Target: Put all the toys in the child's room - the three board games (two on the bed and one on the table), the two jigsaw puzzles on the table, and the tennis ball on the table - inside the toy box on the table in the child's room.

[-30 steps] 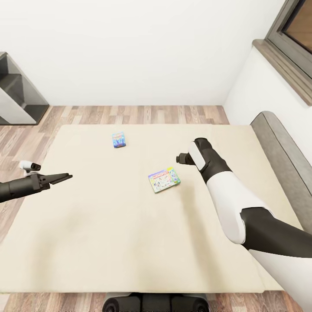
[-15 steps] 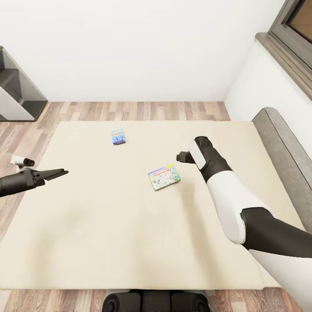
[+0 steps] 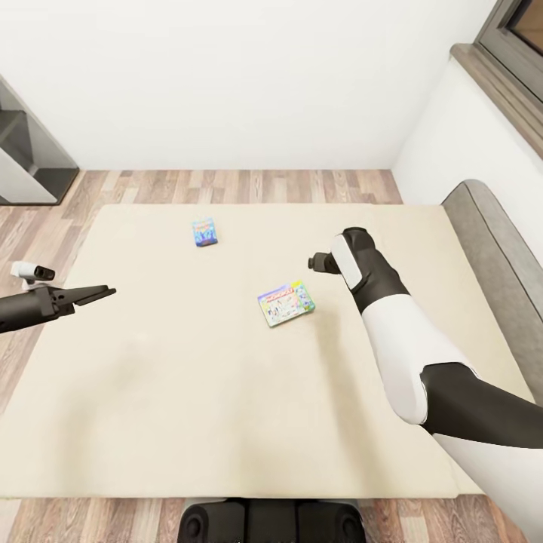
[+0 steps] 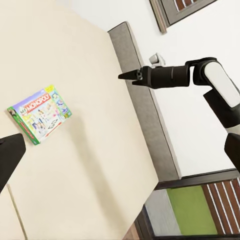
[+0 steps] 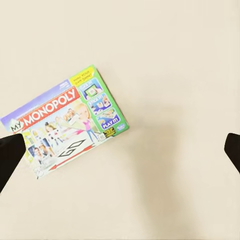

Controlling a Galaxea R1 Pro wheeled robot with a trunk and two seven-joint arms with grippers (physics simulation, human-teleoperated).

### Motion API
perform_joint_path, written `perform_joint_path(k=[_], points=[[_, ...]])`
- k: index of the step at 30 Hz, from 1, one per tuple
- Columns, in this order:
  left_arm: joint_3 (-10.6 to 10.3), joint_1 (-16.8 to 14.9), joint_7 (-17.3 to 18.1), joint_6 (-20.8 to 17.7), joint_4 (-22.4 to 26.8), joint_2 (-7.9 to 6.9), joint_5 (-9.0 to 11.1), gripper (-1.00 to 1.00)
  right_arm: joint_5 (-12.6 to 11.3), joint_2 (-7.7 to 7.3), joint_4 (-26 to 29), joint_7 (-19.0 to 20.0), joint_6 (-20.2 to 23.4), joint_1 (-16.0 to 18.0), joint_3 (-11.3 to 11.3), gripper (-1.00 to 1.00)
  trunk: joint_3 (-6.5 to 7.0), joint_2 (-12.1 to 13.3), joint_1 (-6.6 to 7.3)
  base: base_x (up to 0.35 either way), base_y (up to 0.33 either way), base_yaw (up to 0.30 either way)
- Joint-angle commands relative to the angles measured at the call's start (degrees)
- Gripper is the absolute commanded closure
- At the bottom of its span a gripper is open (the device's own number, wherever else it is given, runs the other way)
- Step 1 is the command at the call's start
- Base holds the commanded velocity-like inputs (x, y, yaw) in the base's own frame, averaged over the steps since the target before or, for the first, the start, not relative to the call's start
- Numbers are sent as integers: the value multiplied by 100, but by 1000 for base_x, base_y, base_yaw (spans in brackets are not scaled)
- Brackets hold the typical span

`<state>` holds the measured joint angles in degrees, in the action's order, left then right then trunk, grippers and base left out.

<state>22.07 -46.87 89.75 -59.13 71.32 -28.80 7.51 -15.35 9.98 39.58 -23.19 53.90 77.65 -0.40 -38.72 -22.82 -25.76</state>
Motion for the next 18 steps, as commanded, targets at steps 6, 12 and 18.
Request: perform_joint_path(k=[6,12,18], points=[[-1,-5,25,-63,4,3,-11,-100,-56,2,35,-53,8,4,-4,-100,-64,-10,-3,0,0,0],[-1,-6,25,-63,5,4,-12,-100,-56,2,40,-59,2,4,-4,-100,-121,-10,-3,0,0,0],[-1,-6,25,-63,5,6,-12,-100,-55,2,41,-64,-2,13,-4,-100,-178,-10,-3,0,0,0]])
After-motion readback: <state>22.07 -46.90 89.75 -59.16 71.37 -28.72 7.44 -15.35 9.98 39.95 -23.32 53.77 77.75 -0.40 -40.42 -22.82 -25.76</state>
